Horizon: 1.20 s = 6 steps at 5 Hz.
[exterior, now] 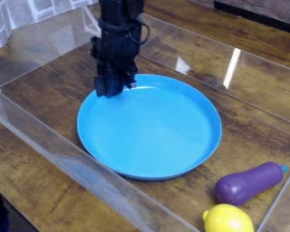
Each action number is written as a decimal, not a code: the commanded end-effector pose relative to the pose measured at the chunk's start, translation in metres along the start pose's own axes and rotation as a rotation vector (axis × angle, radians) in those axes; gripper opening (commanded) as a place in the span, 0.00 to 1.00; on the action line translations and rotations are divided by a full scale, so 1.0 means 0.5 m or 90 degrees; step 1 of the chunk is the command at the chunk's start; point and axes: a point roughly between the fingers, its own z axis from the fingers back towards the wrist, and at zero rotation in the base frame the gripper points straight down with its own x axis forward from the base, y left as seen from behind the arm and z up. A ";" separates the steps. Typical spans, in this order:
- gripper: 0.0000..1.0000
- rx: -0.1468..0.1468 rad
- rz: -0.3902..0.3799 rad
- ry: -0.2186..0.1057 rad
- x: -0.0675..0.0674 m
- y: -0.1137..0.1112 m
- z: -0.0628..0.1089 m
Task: Move the carrot to the right side
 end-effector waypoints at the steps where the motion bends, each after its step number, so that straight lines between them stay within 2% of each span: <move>1: 0.00 0.022 -0.019 -0.030 0.031 0.012 0.042; 2: 0.00 0.031 -0.020 -0.041 0.053 0.025 0.068; 3: 0.00 0.036 -0.030 -0.046 0.072 0.029 0.077; 4: 1.00 0.039 -0.050 -0.050 0.087 0.017 0.072; 6: 1.00 0.043 -0.072 -0.049 0.103 0.011 0.051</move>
